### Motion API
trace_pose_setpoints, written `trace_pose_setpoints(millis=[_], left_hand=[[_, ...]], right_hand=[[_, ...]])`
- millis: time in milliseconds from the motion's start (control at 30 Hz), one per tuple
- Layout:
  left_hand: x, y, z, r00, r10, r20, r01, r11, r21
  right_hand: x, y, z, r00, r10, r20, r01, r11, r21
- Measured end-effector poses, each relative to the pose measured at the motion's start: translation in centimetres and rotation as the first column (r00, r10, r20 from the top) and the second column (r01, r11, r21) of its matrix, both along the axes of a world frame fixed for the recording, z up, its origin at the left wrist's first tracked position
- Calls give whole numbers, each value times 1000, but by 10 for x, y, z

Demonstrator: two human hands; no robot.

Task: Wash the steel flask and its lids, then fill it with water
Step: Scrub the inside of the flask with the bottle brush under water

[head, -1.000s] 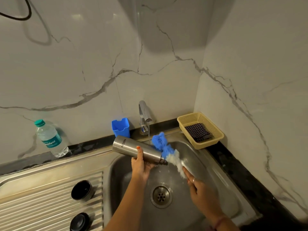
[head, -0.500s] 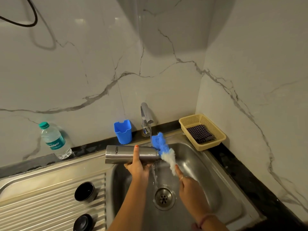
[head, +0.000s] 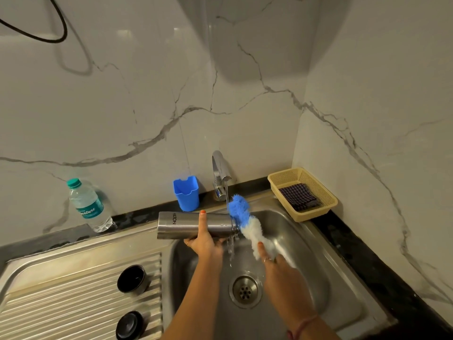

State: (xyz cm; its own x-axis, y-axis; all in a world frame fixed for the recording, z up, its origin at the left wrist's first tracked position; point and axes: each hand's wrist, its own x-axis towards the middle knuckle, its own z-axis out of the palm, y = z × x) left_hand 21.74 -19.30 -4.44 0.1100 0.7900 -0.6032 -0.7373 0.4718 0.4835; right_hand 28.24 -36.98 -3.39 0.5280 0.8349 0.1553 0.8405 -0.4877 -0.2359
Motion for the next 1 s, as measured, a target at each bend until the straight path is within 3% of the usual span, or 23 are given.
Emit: trace_pose_setpoints(millis=[100, 500, 700, 1000], left_hand=[[-2, 4, 2, 1000, 2, -9, -2, 1000, 11], [-8, 1, 2, 1000, -21, -18, 21, 1000, 14], [-15, 12, -3, 999, -3, -32, 4, 999, 36], [-10, 8, -3, 997, -69, -36, 71, 996, 61]], right_hand=[[-11, -19, -12, 993, 32, 113, -44, 994, 104], [-4, -13, 1, 988, 89, 123, -102, 989, 107], [-20, -27, 11, 986, 102, -130, -95, 994, 60], [4, -8, 4, 975, 92, -201, -52, 980, 194]])
